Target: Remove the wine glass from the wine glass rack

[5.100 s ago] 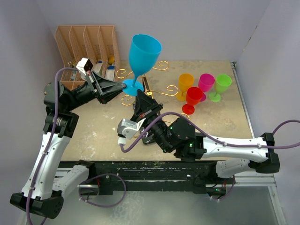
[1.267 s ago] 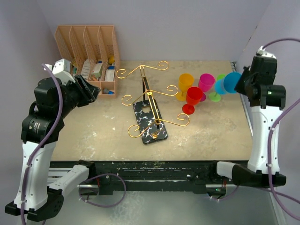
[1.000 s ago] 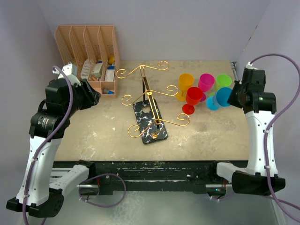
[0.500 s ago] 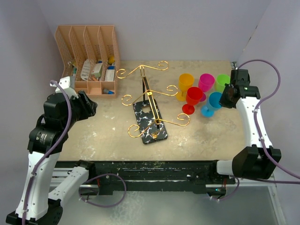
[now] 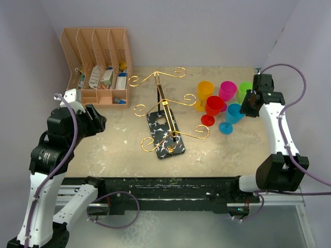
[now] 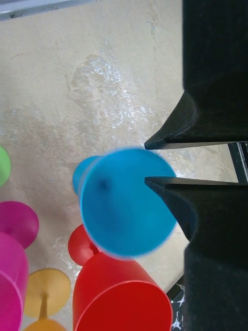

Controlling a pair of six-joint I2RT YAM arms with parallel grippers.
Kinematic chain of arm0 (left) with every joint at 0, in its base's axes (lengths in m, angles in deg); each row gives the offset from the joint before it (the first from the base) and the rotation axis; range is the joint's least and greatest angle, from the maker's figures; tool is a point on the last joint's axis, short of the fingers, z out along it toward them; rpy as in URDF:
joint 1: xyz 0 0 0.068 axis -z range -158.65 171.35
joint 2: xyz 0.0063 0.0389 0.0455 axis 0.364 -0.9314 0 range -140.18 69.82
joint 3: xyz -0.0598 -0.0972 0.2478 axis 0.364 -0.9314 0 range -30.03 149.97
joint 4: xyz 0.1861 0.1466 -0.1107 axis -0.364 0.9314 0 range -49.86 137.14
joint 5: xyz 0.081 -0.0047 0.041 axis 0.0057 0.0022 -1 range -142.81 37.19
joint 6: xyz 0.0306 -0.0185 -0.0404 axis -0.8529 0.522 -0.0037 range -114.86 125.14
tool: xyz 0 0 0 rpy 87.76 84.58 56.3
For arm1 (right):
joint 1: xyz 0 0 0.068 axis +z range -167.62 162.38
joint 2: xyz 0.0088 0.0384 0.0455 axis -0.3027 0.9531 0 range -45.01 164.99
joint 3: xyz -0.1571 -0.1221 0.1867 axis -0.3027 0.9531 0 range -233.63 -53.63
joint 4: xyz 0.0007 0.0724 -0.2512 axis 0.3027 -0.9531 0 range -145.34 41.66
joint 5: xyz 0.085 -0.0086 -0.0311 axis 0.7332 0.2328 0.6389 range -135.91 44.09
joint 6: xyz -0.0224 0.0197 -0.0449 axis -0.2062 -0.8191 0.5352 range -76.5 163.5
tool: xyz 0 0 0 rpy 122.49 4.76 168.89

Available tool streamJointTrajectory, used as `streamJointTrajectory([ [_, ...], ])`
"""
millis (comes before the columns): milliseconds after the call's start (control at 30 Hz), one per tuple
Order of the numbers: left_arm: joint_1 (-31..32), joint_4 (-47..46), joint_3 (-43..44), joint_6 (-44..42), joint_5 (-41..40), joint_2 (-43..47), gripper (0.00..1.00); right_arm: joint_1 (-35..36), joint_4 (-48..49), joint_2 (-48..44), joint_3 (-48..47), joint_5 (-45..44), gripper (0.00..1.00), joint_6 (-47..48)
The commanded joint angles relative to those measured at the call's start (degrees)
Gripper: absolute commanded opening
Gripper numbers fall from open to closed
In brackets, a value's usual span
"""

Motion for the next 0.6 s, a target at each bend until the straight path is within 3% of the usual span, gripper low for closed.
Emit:
streamJointTrajectory([
  [0,-0.03,-0.70,-0.14,-1.04,-1.52,1.27,0.61,-0.01,0.79,-4.94,-3.82,0.20,0.33,0.79],
  [67,-0.04,-0.69,-0.57,-0.80,-1.96,2.10,0.67,0.03,0.48,-7.22,-4.29,0.04,0.36,1.41],
  [133,-0.03,-0.98,-0.92,-0.66,-2.20,3.34,0.81,0.01,-0.09,-9.69,-4.93,0.16,0.38,2.06],
  [267,-0.03,-2.58,-2.66,-0.14,-4.66,7.95,0.99,0.02,0.39,-15.81,-4.58,3.44,0.48,3.37],
  [400,-0.03,-2.20,-2.35,0.34,-8.51,12.31,0.99,0.00,7.41,-25.75,0.03,9.93,0.63,4.90],
  [467,-0.03,-1.33,-1.43,0.75,-11.59,14.04,0.99,0.02,11.63,-32.14,3.27,12.87,0.91,4.70],
  [500,-0.03,-0.88,-0.94,0.98,-12.79,14.87,0.99,0.00,13.65,-34.66,4.58,13.72,0.98,4.30],
  [567,-0.04,-0.09,-0.04,1.44,-14.42,16.37,0.99,0.02,15.42,-38.94,6.69,15.18,1.00,3.86],
])
